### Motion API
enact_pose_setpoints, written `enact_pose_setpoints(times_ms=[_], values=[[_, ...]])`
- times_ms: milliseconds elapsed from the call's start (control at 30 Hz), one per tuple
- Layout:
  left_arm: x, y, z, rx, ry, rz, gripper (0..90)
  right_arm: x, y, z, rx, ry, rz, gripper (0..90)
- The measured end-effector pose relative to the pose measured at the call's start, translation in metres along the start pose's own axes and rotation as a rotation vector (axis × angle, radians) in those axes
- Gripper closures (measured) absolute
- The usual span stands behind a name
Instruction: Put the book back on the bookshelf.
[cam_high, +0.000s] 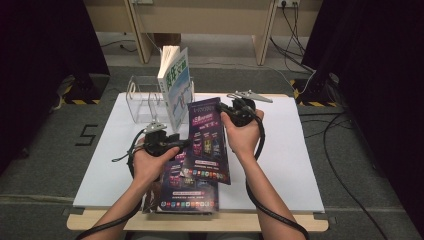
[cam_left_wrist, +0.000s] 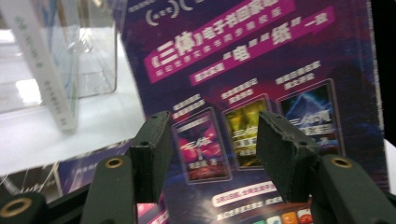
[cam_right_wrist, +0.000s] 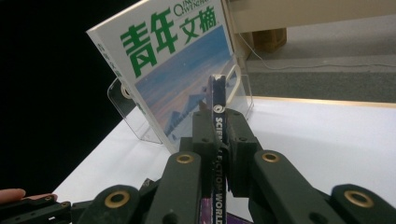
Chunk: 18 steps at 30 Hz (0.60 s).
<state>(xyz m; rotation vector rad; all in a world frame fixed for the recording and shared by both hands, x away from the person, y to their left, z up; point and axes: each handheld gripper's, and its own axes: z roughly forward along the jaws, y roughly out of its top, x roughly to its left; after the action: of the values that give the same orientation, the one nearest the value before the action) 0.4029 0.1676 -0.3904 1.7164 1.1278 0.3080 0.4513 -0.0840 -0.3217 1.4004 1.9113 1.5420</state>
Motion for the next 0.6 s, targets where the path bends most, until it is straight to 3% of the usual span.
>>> enact_pose_setpoints(times_ms=[367, 600], values=[[0.000, 0.005, -0.015, -0.032, 0.023, 0.017, 44.2, 0.021, 0.009, -0.002, -0.046, 0.012, -0.033, 84.7], [0.008, 0.006, -0.037, -0.064, 0.046, 0.007, 43.7, 0.045, 0.012, -0.010, -0.075, 0.065, -0.084, 84.7]])
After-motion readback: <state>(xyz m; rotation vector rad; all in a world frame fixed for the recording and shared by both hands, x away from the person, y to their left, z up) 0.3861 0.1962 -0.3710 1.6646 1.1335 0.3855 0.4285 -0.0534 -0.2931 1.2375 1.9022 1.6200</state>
